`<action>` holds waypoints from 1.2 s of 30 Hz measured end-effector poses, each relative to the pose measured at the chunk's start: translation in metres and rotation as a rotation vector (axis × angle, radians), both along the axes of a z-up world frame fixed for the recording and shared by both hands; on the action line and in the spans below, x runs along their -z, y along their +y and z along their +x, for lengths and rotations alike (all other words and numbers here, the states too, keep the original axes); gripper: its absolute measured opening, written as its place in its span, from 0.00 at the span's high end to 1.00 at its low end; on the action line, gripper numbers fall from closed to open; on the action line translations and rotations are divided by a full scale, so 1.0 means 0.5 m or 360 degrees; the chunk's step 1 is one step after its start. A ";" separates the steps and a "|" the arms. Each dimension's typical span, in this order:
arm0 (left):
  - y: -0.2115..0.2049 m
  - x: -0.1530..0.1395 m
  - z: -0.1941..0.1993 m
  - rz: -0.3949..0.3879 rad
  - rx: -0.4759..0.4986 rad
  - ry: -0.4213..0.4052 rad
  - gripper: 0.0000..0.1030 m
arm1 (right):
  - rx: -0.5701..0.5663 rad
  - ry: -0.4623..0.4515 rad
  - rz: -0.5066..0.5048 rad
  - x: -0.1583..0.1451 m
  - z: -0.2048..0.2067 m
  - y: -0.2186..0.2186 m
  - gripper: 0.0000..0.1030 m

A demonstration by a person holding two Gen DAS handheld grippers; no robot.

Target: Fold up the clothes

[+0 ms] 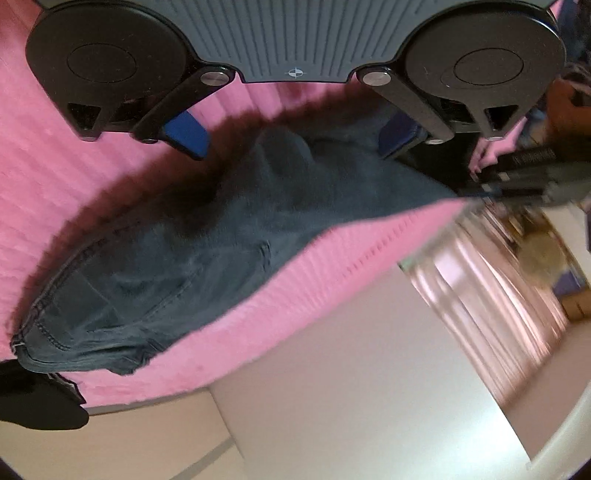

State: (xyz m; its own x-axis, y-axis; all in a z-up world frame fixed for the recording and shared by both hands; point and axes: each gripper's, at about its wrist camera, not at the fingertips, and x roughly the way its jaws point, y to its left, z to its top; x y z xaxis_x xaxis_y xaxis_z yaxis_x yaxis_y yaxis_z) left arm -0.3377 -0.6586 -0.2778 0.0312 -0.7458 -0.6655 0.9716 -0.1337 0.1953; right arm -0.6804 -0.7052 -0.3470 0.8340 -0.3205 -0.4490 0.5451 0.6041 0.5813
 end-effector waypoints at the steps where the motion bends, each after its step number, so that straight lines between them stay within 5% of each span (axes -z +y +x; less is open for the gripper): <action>1: 0.000 0.002 0.003 0.0003 0.0010 -0.0004 0.90 | -0.0003 -0.0025 0.0022 -0.004 -0.012 -0.003 0.63; 2: -0.001 0.004 0.003 0.0006 0.0015 -0.0016 0.90 | -0.0006 -0.0050 0.0045 -0.008 -0.025 -0.007 0.78; 4: 0.015 0.005 -0.001 0.0002 0.0053 -0.0014 0.90 | -0.0012 -0.0100 0.0089 -0.017 -0.049 -0.013 0.91; 7: 0.053 0.016 -0.046 0.0009 0.0217 -0.0101 0.90 | -0.0022 -0.0157 0.0148 -0.032 -0.088 -0.021 0.92; 10: 0.100 0.059 -0.116 0.0061 0.0368 -0.0329 0.90 | -0.0041 -0.0028 0.0120 -0.068 -0.132 -0.007 0.92; 15: 0.127 0.138 -0.174 0.0153 0.0408 -0.0542 0.90 | 0.0034 0.0115 -0.0014 -0.067 -0.169 0.029 0.90; 17: 0.130 0.139 -0.173 0.0135 0.0358 -0.0501 0.90 | 0.0015 0.0202 -0.0098 -0.059 -0.162 0.060 0.56; 18: 0.130 0.132 -0.167 0.0131 0.0328 -0.0452 0.90 | -0.0011 0.0223 -0.0135 -0.054 -0.156 0.078 0.14; 19: 0.131 0.125 -0.163 0.0126 0.0311 -0.0413 0.89 | -0.0042 0.0218 -0.0165 -0.048 -0.149 0.093 0.05; 25: 0.183 0.114 -0.155 0.0193 0.0352 -0.0481 0.83 | -0.0095 0.0197 -0.0079 -0.022 -0.103 0.106 0.05; 36: 0.482 0.114 -0.002 0.0189 -0.0260 -0.0591 0.74 | -0.0100 0.0253 -0.0135 -0.054 -0.157 0.145 0.05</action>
State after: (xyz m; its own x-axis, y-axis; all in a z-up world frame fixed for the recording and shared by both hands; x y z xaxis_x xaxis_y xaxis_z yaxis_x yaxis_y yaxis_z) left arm -0.3389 -0.4174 -0.3348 0.3969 -0.6300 -0.6675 0.8482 -0.0262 0.5290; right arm -0.7589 -0.6328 -0.3199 0.7743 -0.3122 -0.5505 0.5856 0.6831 0.4364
